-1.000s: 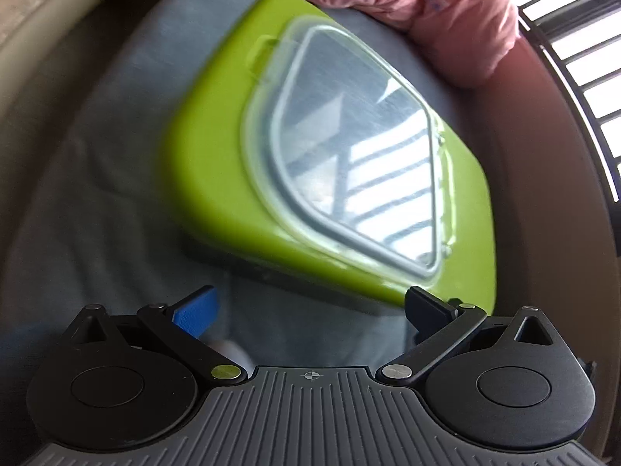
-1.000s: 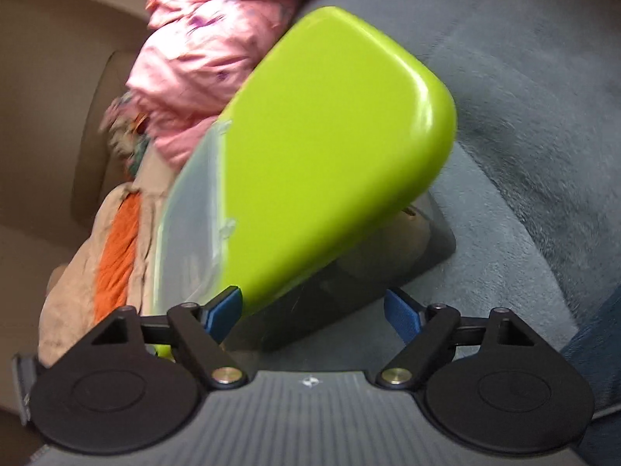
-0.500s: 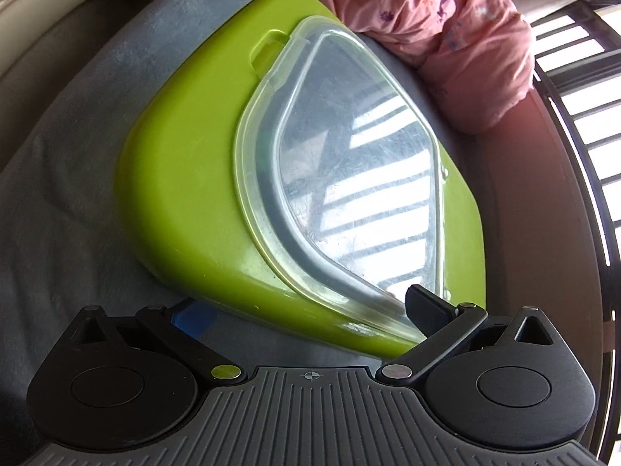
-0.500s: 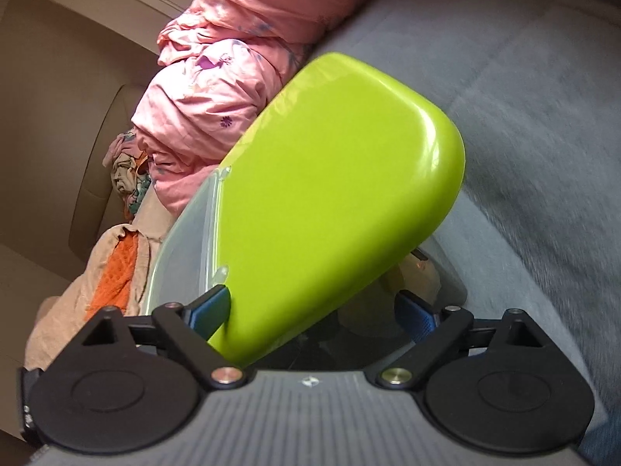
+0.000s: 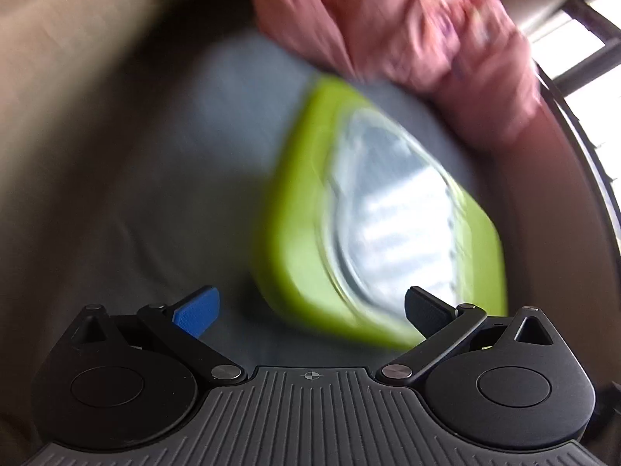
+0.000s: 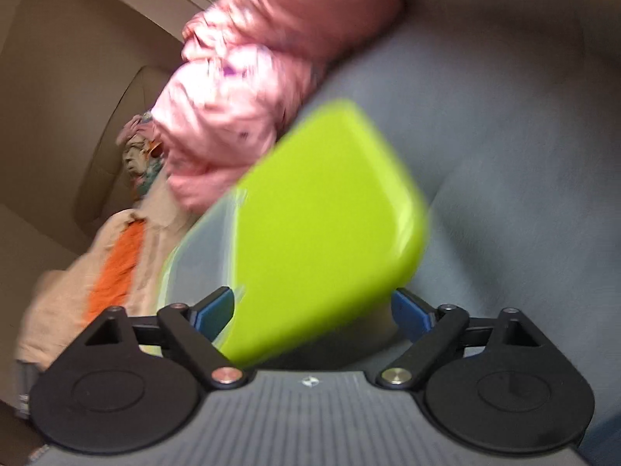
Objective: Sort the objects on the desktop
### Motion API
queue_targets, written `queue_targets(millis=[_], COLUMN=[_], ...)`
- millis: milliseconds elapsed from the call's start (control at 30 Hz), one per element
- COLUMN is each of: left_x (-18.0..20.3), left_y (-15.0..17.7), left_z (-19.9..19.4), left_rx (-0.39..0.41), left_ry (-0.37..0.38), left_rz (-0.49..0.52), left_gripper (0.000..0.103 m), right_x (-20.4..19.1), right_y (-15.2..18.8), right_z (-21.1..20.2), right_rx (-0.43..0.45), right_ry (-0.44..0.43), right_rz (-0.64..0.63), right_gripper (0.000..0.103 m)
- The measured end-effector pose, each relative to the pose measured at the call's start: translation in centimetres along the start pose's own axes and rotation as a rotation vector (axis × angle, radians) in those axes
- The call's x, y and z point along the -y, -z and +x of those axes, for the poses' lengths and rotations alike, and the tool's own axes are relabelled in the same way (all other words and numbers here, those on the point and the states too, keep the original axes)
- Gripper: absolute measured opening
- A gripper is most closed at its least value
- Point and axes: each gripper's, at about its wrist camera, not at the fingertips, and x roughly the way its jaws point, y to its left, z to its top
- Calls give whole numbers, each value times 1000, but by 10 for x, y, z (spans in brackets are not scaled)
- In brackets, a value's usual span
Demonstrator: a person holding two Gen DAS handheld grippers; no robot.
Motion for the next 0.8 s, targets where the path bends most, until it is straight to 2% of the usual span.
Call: queue_targets(millis=[33,67,133,200,267,300,333,367,433,533,800], left_x=[5,10,21,33,42,45,48,51,46,39,42], left_y=[-6,-11,-17,-16,-16,-15,-13,-12,-12,-17,-19], left_z=[2,7,24,40,51,52,53,53,54,52,49], left_rx=[32,41,11,-27,-45,-42,-38,-34,-28,-19,-25], left_ry=[-39,-39,11,15,1,-16,-36,-55,-71,-51,-31], left_rz=[21,39,57,82,120,140,160,179,184,170,189], left_gripper=[103,103,103,103,103,103,103,103,103,103,103], right_x=[-1,-2,-1,2,9,13,16,19,10,-7,-7], right_y=[-11,-22,-40,-55,-61,-60,-58,-56,-48,-39,-41], right_z=[0,3,20,39,55,61,66,71,70,72,71], right_rx=[43,77,81,61,23,-8,-44,-80,-71,-53,-43], right_ry=[36,64,79,78,66,46,19,-7,-21,-6,1], right_rz=[-64,-124,-209,-225,-177,-153,-132,-110,-189,-319,-310], right_gripper=[94,94,94,93,92,90,80,74,73,73,74])
